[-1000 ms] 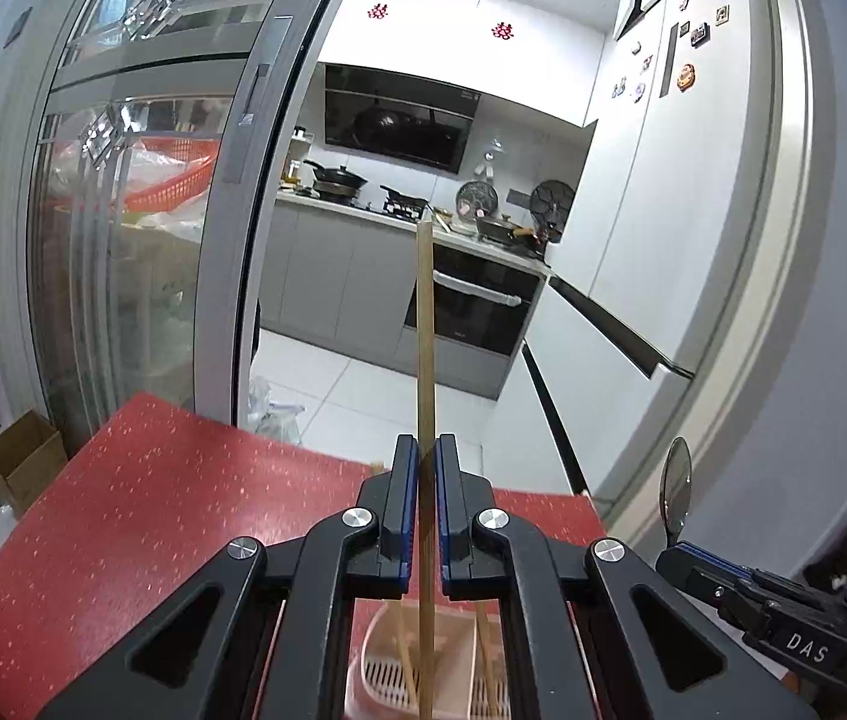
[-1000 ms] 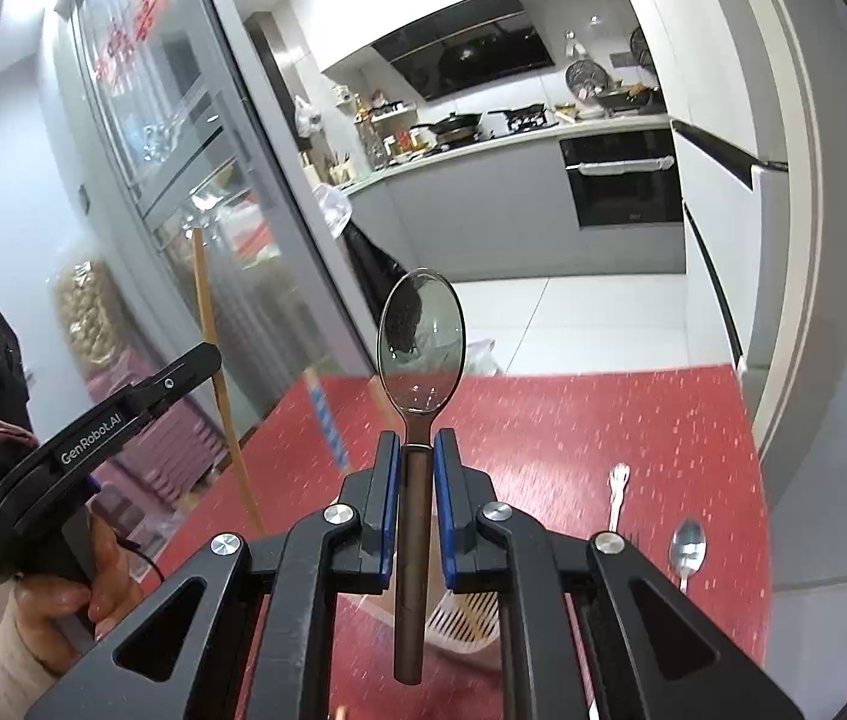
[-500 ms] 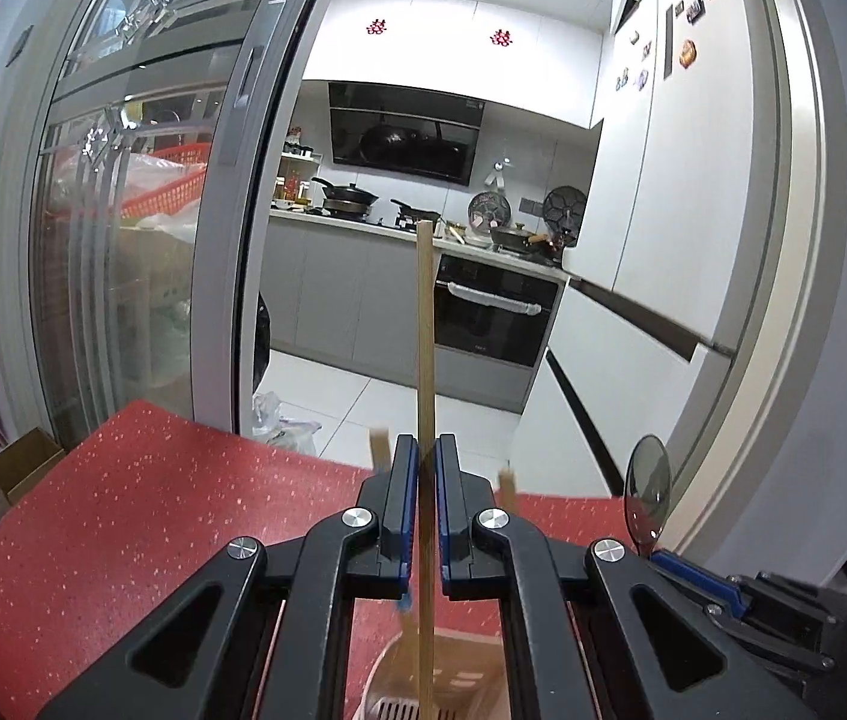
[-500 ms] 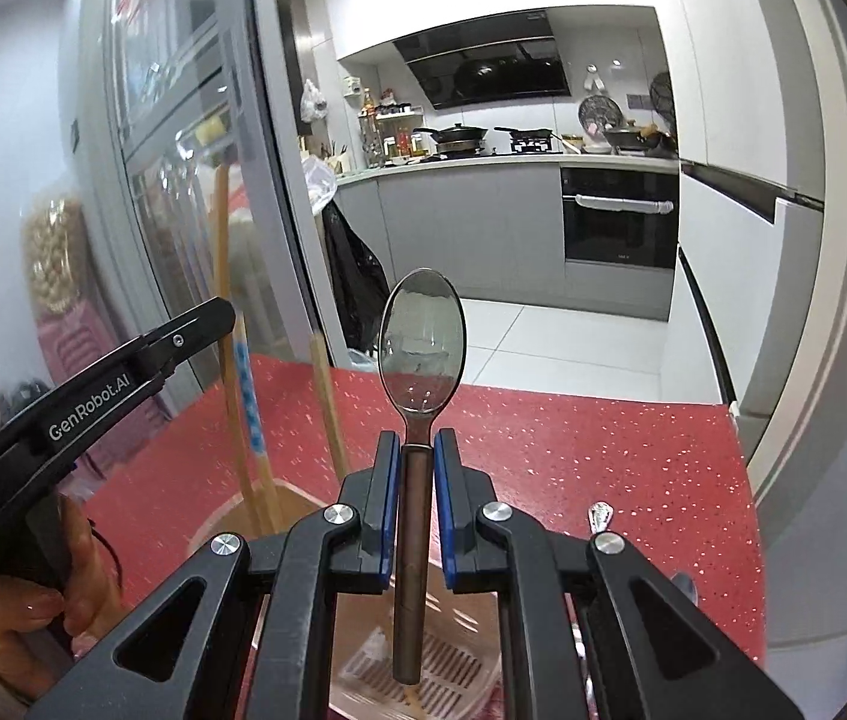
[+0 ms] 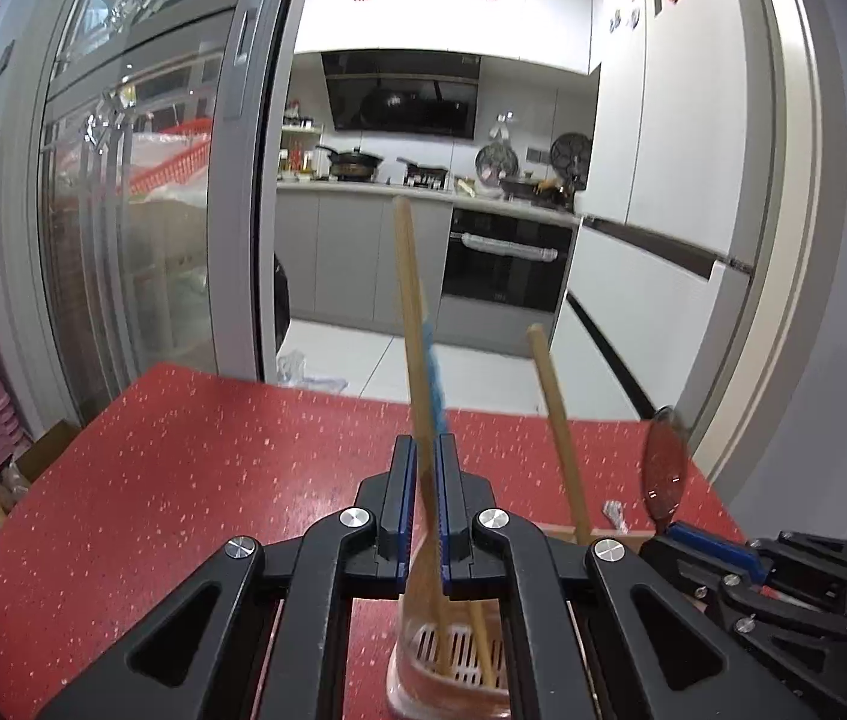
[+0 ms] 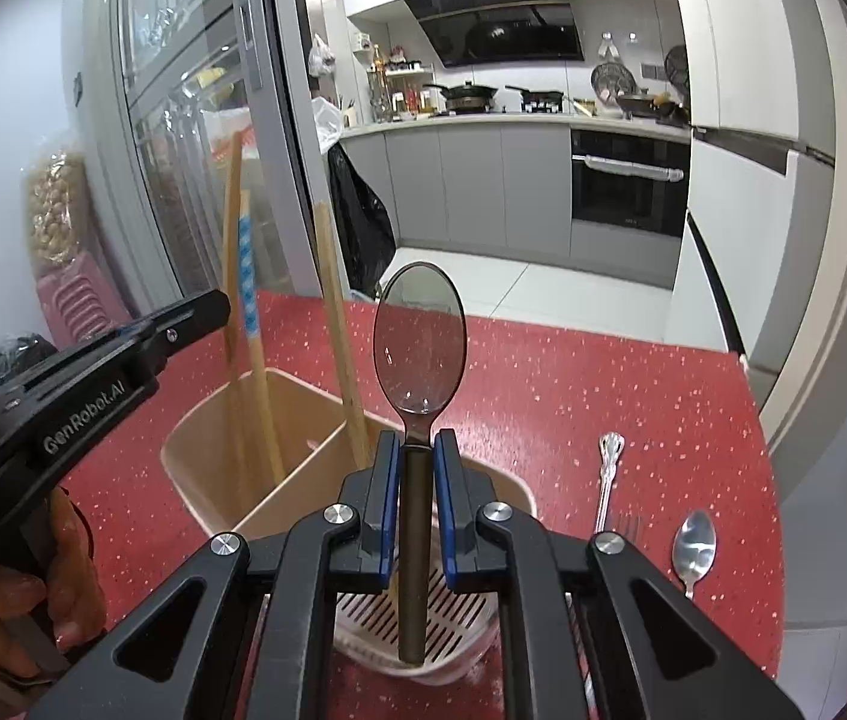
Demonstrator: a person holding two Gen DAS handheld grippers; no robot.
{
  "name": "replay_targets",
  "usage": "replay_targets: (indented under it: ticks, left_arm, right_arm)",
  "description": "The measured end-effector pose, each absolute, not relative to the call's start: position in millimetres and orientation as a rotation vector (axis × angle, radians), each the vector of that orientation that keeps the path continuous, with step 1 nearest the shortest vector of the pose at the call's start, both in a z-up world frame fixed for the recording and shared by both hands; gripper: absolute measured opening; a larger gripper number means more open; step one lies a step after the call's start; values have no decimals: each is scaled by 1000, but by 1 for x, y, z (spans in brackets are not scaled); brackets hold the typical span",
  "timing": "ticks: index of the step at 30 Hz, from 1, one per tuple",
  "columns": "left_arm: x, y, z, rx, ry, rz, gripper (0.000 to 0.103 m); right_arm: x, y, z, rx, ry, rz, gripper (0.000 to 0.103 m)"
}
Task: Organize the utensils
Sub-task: 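Open both grippers to drop the chopstick and spoon into the caddy, then move both grippers back to the utensils and close the right gripper on a brown spoon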
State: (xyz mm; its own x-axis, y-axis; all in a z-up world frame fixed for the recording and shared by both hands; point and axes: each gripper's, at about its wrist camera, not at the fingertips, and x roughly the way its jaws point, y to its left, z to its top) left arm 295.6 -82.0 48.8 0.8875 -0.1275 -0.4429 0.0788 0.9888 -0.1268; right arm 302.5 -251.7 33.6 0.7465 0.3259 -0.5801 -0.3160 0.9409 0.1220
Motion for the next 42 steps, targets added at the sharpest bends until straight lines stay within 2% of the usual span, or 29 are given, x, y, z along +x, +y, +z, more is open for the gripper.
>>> replay_targets:
  ticks: [5,6,7,9,14,16,20,25,41,42]
  left_arm:
    - [294,-81,45,-103,500,-105,31]
    - [292,-81,46,-101,501,-104,31]
    - [290,-81,47,-99,501,-104,31]
    - [287,-79,50,-97,507,-105,31]
    - [269,-72,56,-102,529,-109,31]
    - [259,-67,56,-104,552,-105,31]
    - [233,-55,50,-107,610,-88,31]
    - [199,-38,35,-115,684,-44,31]
    - [115,7,-30,-181,851,24,32]
    - [114,7,-31,-184,854,26,33]
  right_arm:
    - [304,-251,37,21,652,356,15]
    - [304,-251,38,24,659,361,20]
    - [305,-253,38,32,668,366,30]
    - [302,-256,41,55,664,359,39]
    - [290,-263,53,103,653,365,42]
    - [281,-266,58,117,649,369,50]
    - [254,-268,71,131,639,385,57]
    - [217,-263,73,121,659,418,74]
    - [154,-250,-10,181,1003,430,76]
    - [153,-248,-13,183,1015,435,79]
